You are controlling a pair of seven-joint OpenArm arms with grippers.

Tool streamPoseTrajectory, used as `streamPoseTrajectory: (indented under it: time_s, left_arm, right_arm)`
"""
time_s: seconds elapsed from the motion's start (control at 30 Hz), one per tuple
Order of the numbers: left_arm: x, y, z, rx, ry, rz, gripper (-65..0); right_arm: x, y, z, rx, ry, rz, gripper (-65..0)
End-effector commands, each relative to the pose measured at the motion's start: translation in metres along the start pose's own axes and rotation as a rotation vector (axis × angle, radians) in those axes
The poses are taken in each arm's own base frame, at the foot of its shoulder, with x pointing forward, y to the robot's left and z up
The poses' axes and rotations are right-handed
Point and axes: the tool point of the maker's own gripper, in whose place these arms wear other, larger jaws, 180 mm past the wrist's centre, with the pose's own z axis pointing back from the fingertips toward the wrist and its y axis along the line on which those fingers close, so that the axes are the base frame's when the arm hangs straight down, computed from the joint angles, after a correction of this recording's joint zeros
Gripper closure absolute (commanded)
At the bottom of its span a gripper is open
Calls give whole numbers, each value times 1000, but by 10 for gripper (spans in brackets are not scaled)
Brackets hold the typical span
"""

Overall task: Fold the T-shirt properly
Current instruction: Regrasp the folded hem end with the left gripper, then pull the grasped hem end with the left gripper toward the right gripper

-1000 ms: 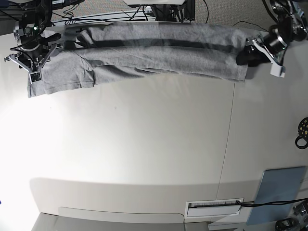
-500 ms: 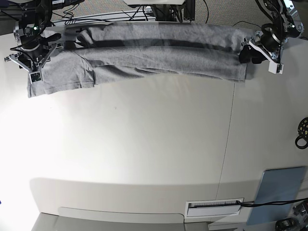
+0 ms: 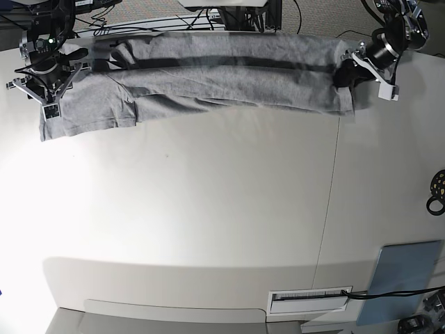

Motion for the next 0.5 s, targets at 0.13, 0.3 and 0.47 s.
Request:
streamPoseTrajectory:
  time_s: [0.13,0.3,0.47]
  left_arm:
    - [18,16,7,66,-53,19,0]
    - [38,39,21,155,-82,10,0]
    - [55,51,32,194,-97,-31,0]
  right_arm:
    - [7,-11,3,-34,-27,13,-186]
    - [9,-10,3,-33,-39,15,-186]
    - [18,-10,3,-33,-85,16,-186]
